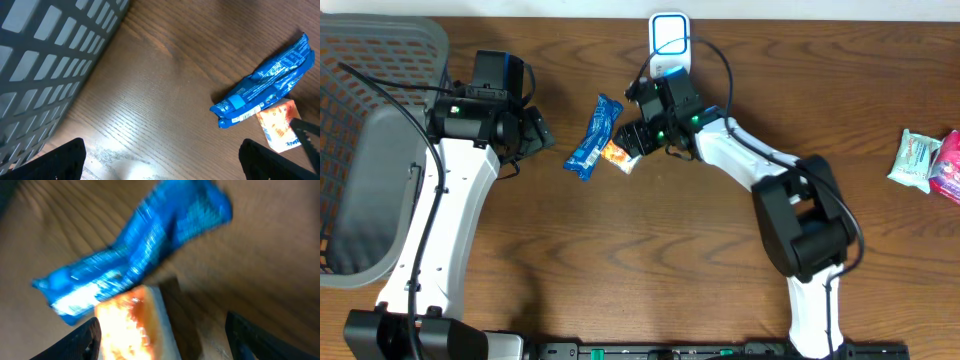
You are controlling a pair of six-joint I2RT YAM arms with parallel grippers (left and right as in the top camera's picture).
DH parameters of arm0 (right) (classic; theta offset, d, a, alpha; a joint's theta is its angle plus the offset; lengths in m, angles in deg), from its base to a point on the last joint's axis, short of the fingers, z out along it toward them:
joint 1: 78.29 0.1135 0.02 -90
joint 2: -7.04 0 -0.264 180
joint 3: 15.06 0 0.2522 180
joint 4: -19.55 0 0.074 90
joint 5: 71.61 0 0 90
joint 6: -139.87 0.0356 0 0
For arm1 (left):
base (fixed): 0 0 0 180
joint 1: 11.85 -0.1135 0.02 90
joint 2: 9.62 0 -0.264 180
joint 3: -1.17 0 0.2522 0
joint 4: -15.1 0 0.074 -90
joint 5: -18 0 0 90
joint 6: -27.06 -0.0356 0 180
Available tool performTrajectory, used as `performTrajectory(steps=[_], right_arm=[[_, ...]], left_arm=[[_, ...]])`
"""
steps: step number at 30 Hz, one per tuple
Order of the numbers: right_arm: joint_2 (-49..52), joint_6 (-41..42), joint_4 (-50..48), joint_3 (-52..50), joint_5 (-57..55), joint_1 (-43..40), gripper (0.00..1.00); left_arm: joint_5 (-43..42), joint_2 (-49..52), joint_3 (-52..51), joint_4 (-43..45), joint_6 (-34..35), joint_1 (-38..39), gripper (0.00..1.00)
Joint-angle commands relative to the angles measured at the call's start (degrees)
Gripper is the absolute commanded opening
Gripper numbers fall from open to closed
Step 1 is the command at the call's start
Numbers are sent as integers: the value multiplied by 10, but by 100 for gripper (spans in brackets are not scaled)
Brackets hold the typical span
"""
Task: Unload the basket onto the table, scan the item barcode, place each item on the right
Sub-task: 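Reach the right gripper to the orange pack beside the blue bar, then grasp the orange pack with the right gripper and lift it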
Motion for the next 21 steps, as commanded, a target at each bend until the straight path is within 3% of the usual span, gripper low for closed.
performTrajectory(steps=[1, 6, 9, 14, 18, 21], right_arm=[[11, 7, 0, 1, 25, 2, 73], [11, 9, 3, 1, 73, 2, 63], [11, 24, 14, 1, 75, 3, 43], [11, 27, 50, 1, 75, 6, 29], [11, 31, 86, 1, 75, 5, 26], [11, 33, 114, 1, 74, 6, 29]], left_arm=[[11, -3, -2, -2, 3, 0, 98], [11, -3, -2, -2, 3, 0, 98], [11, -3, -2, -2, 3, 0, 98], [11, -3, -2, -2, 3, 0, 98], [11, -3, -2, -2, 3, 0, 98], [11, -3, -2, -2, 3, 0, 98]])
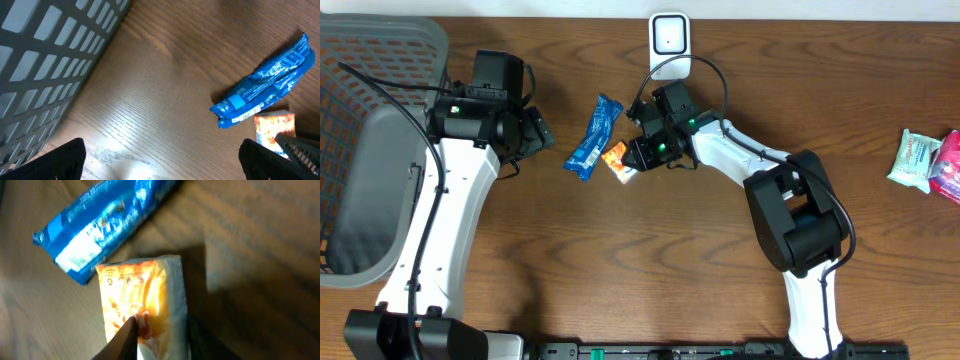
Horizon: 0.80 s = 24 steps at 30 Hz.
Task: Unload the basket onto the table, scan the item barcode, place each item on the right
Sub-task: 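Grasp the orange pack with the right gripper and lift it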
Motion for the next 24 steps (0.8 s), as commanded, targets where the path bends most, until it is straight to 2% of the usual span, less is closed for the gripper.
performTrajectory(steps=[1, 6, 10, 14, 18, 24], right_arm=[[-2, 5, 31, 1, 1, 5, 29], [-1, 38, 49, -15, -37, 12, 22], [-1, 83, 49, -28, -40, 17, 1], [-1, 135, 50, -31, -25, 27, 1], [-1, 175, 49, -31, 49, 31, 1], [-2, 175, 46, -26, 187, 8, 1]], left_arm=[[11, -3, -2, -3, 3, 0, 98], [11, -3, -2, -3, 3, 0, 98], [11, -3, -2, -3, 3, 0, 98], [11, -3, -2, -3, 3, 0, 98], [11, -3, -2, -3, 3, 0, 98], [11, -3, -2, -3, 3, 0, 98]])
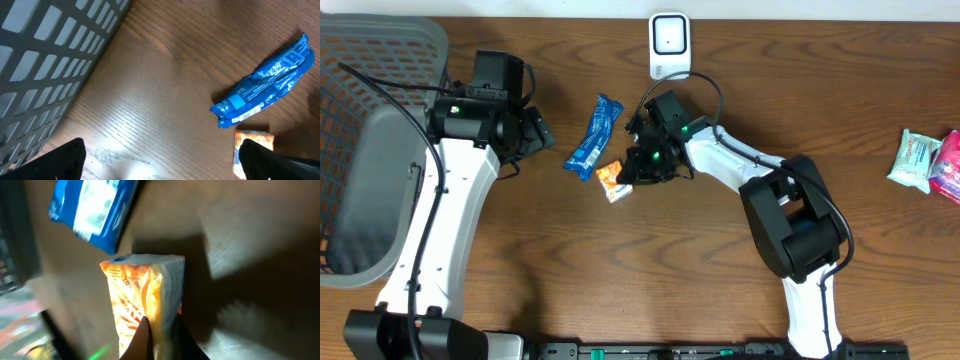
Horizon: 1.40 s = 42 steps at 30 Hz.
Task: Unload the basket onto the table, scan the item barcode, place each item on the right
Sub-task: 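Grasp the orange pack with the right gripper and lift it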
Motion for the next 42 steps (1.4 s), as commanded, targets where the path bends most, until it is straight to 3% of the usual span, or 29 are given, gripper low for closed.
performTrajectory(steps=[1, 11, 20, 30, 33, 38, 42], right_arm=[[9, 18, -2, -7, 130, -19, 1], [9, -19, -5, -7, 309, -63, 1], [9, -19, -92, -7, 499, -123, 1], [9, -10, -97, -7, 498, -167, 1], [9, 37, -135, -7, 498, -178, 1], [9, 216, -284, -7, 498, -210, 1], [9, 247, -320, -7, 498, -221, 1]], left_arm=[[11, -3, -2, -2, 3, 0, 98], [11, -3, -2, -2, 3, 0, 98], [11, -3, -2, -2, 3, 0, 98], [11, -3, -2, -2, 3, 0, 98], [11, -3, -2, -2, 3, 0, 98], [11, -3, -2, -2, 3, 0, 98], [11, -3, -2, -2, 3, 0, 98]])
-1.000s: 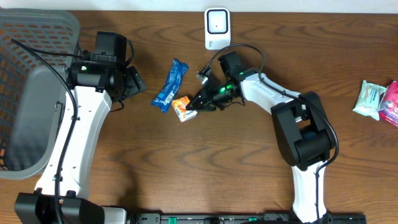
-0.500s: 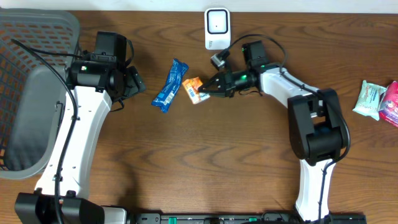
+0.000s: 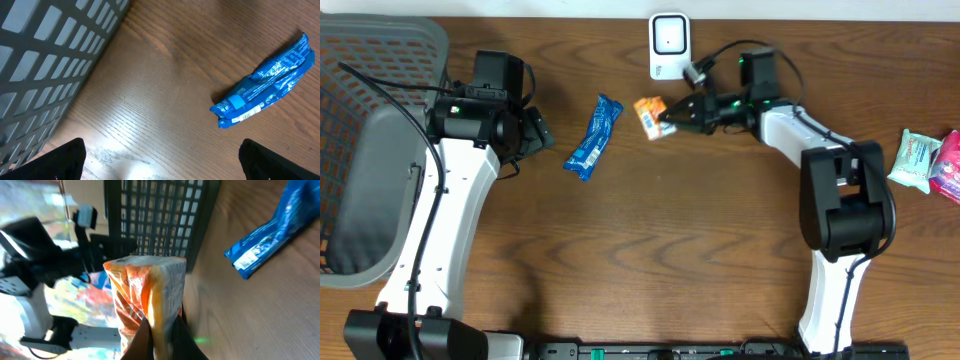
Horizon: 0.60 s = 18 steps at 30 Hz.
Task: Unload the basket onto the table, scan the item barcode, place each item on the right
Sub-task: 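Grasp the orange pack with the right gripper and lift it, then hold the orange pack before the scanner window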
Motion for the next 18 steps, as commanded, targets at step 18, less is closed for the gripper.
performTrajectory(steps=[18], right_arm=[[4, 60, -11, 1, 16, 6, 1]], left_arm=[[11, -3, -2, -2, 3, 0, 98]])
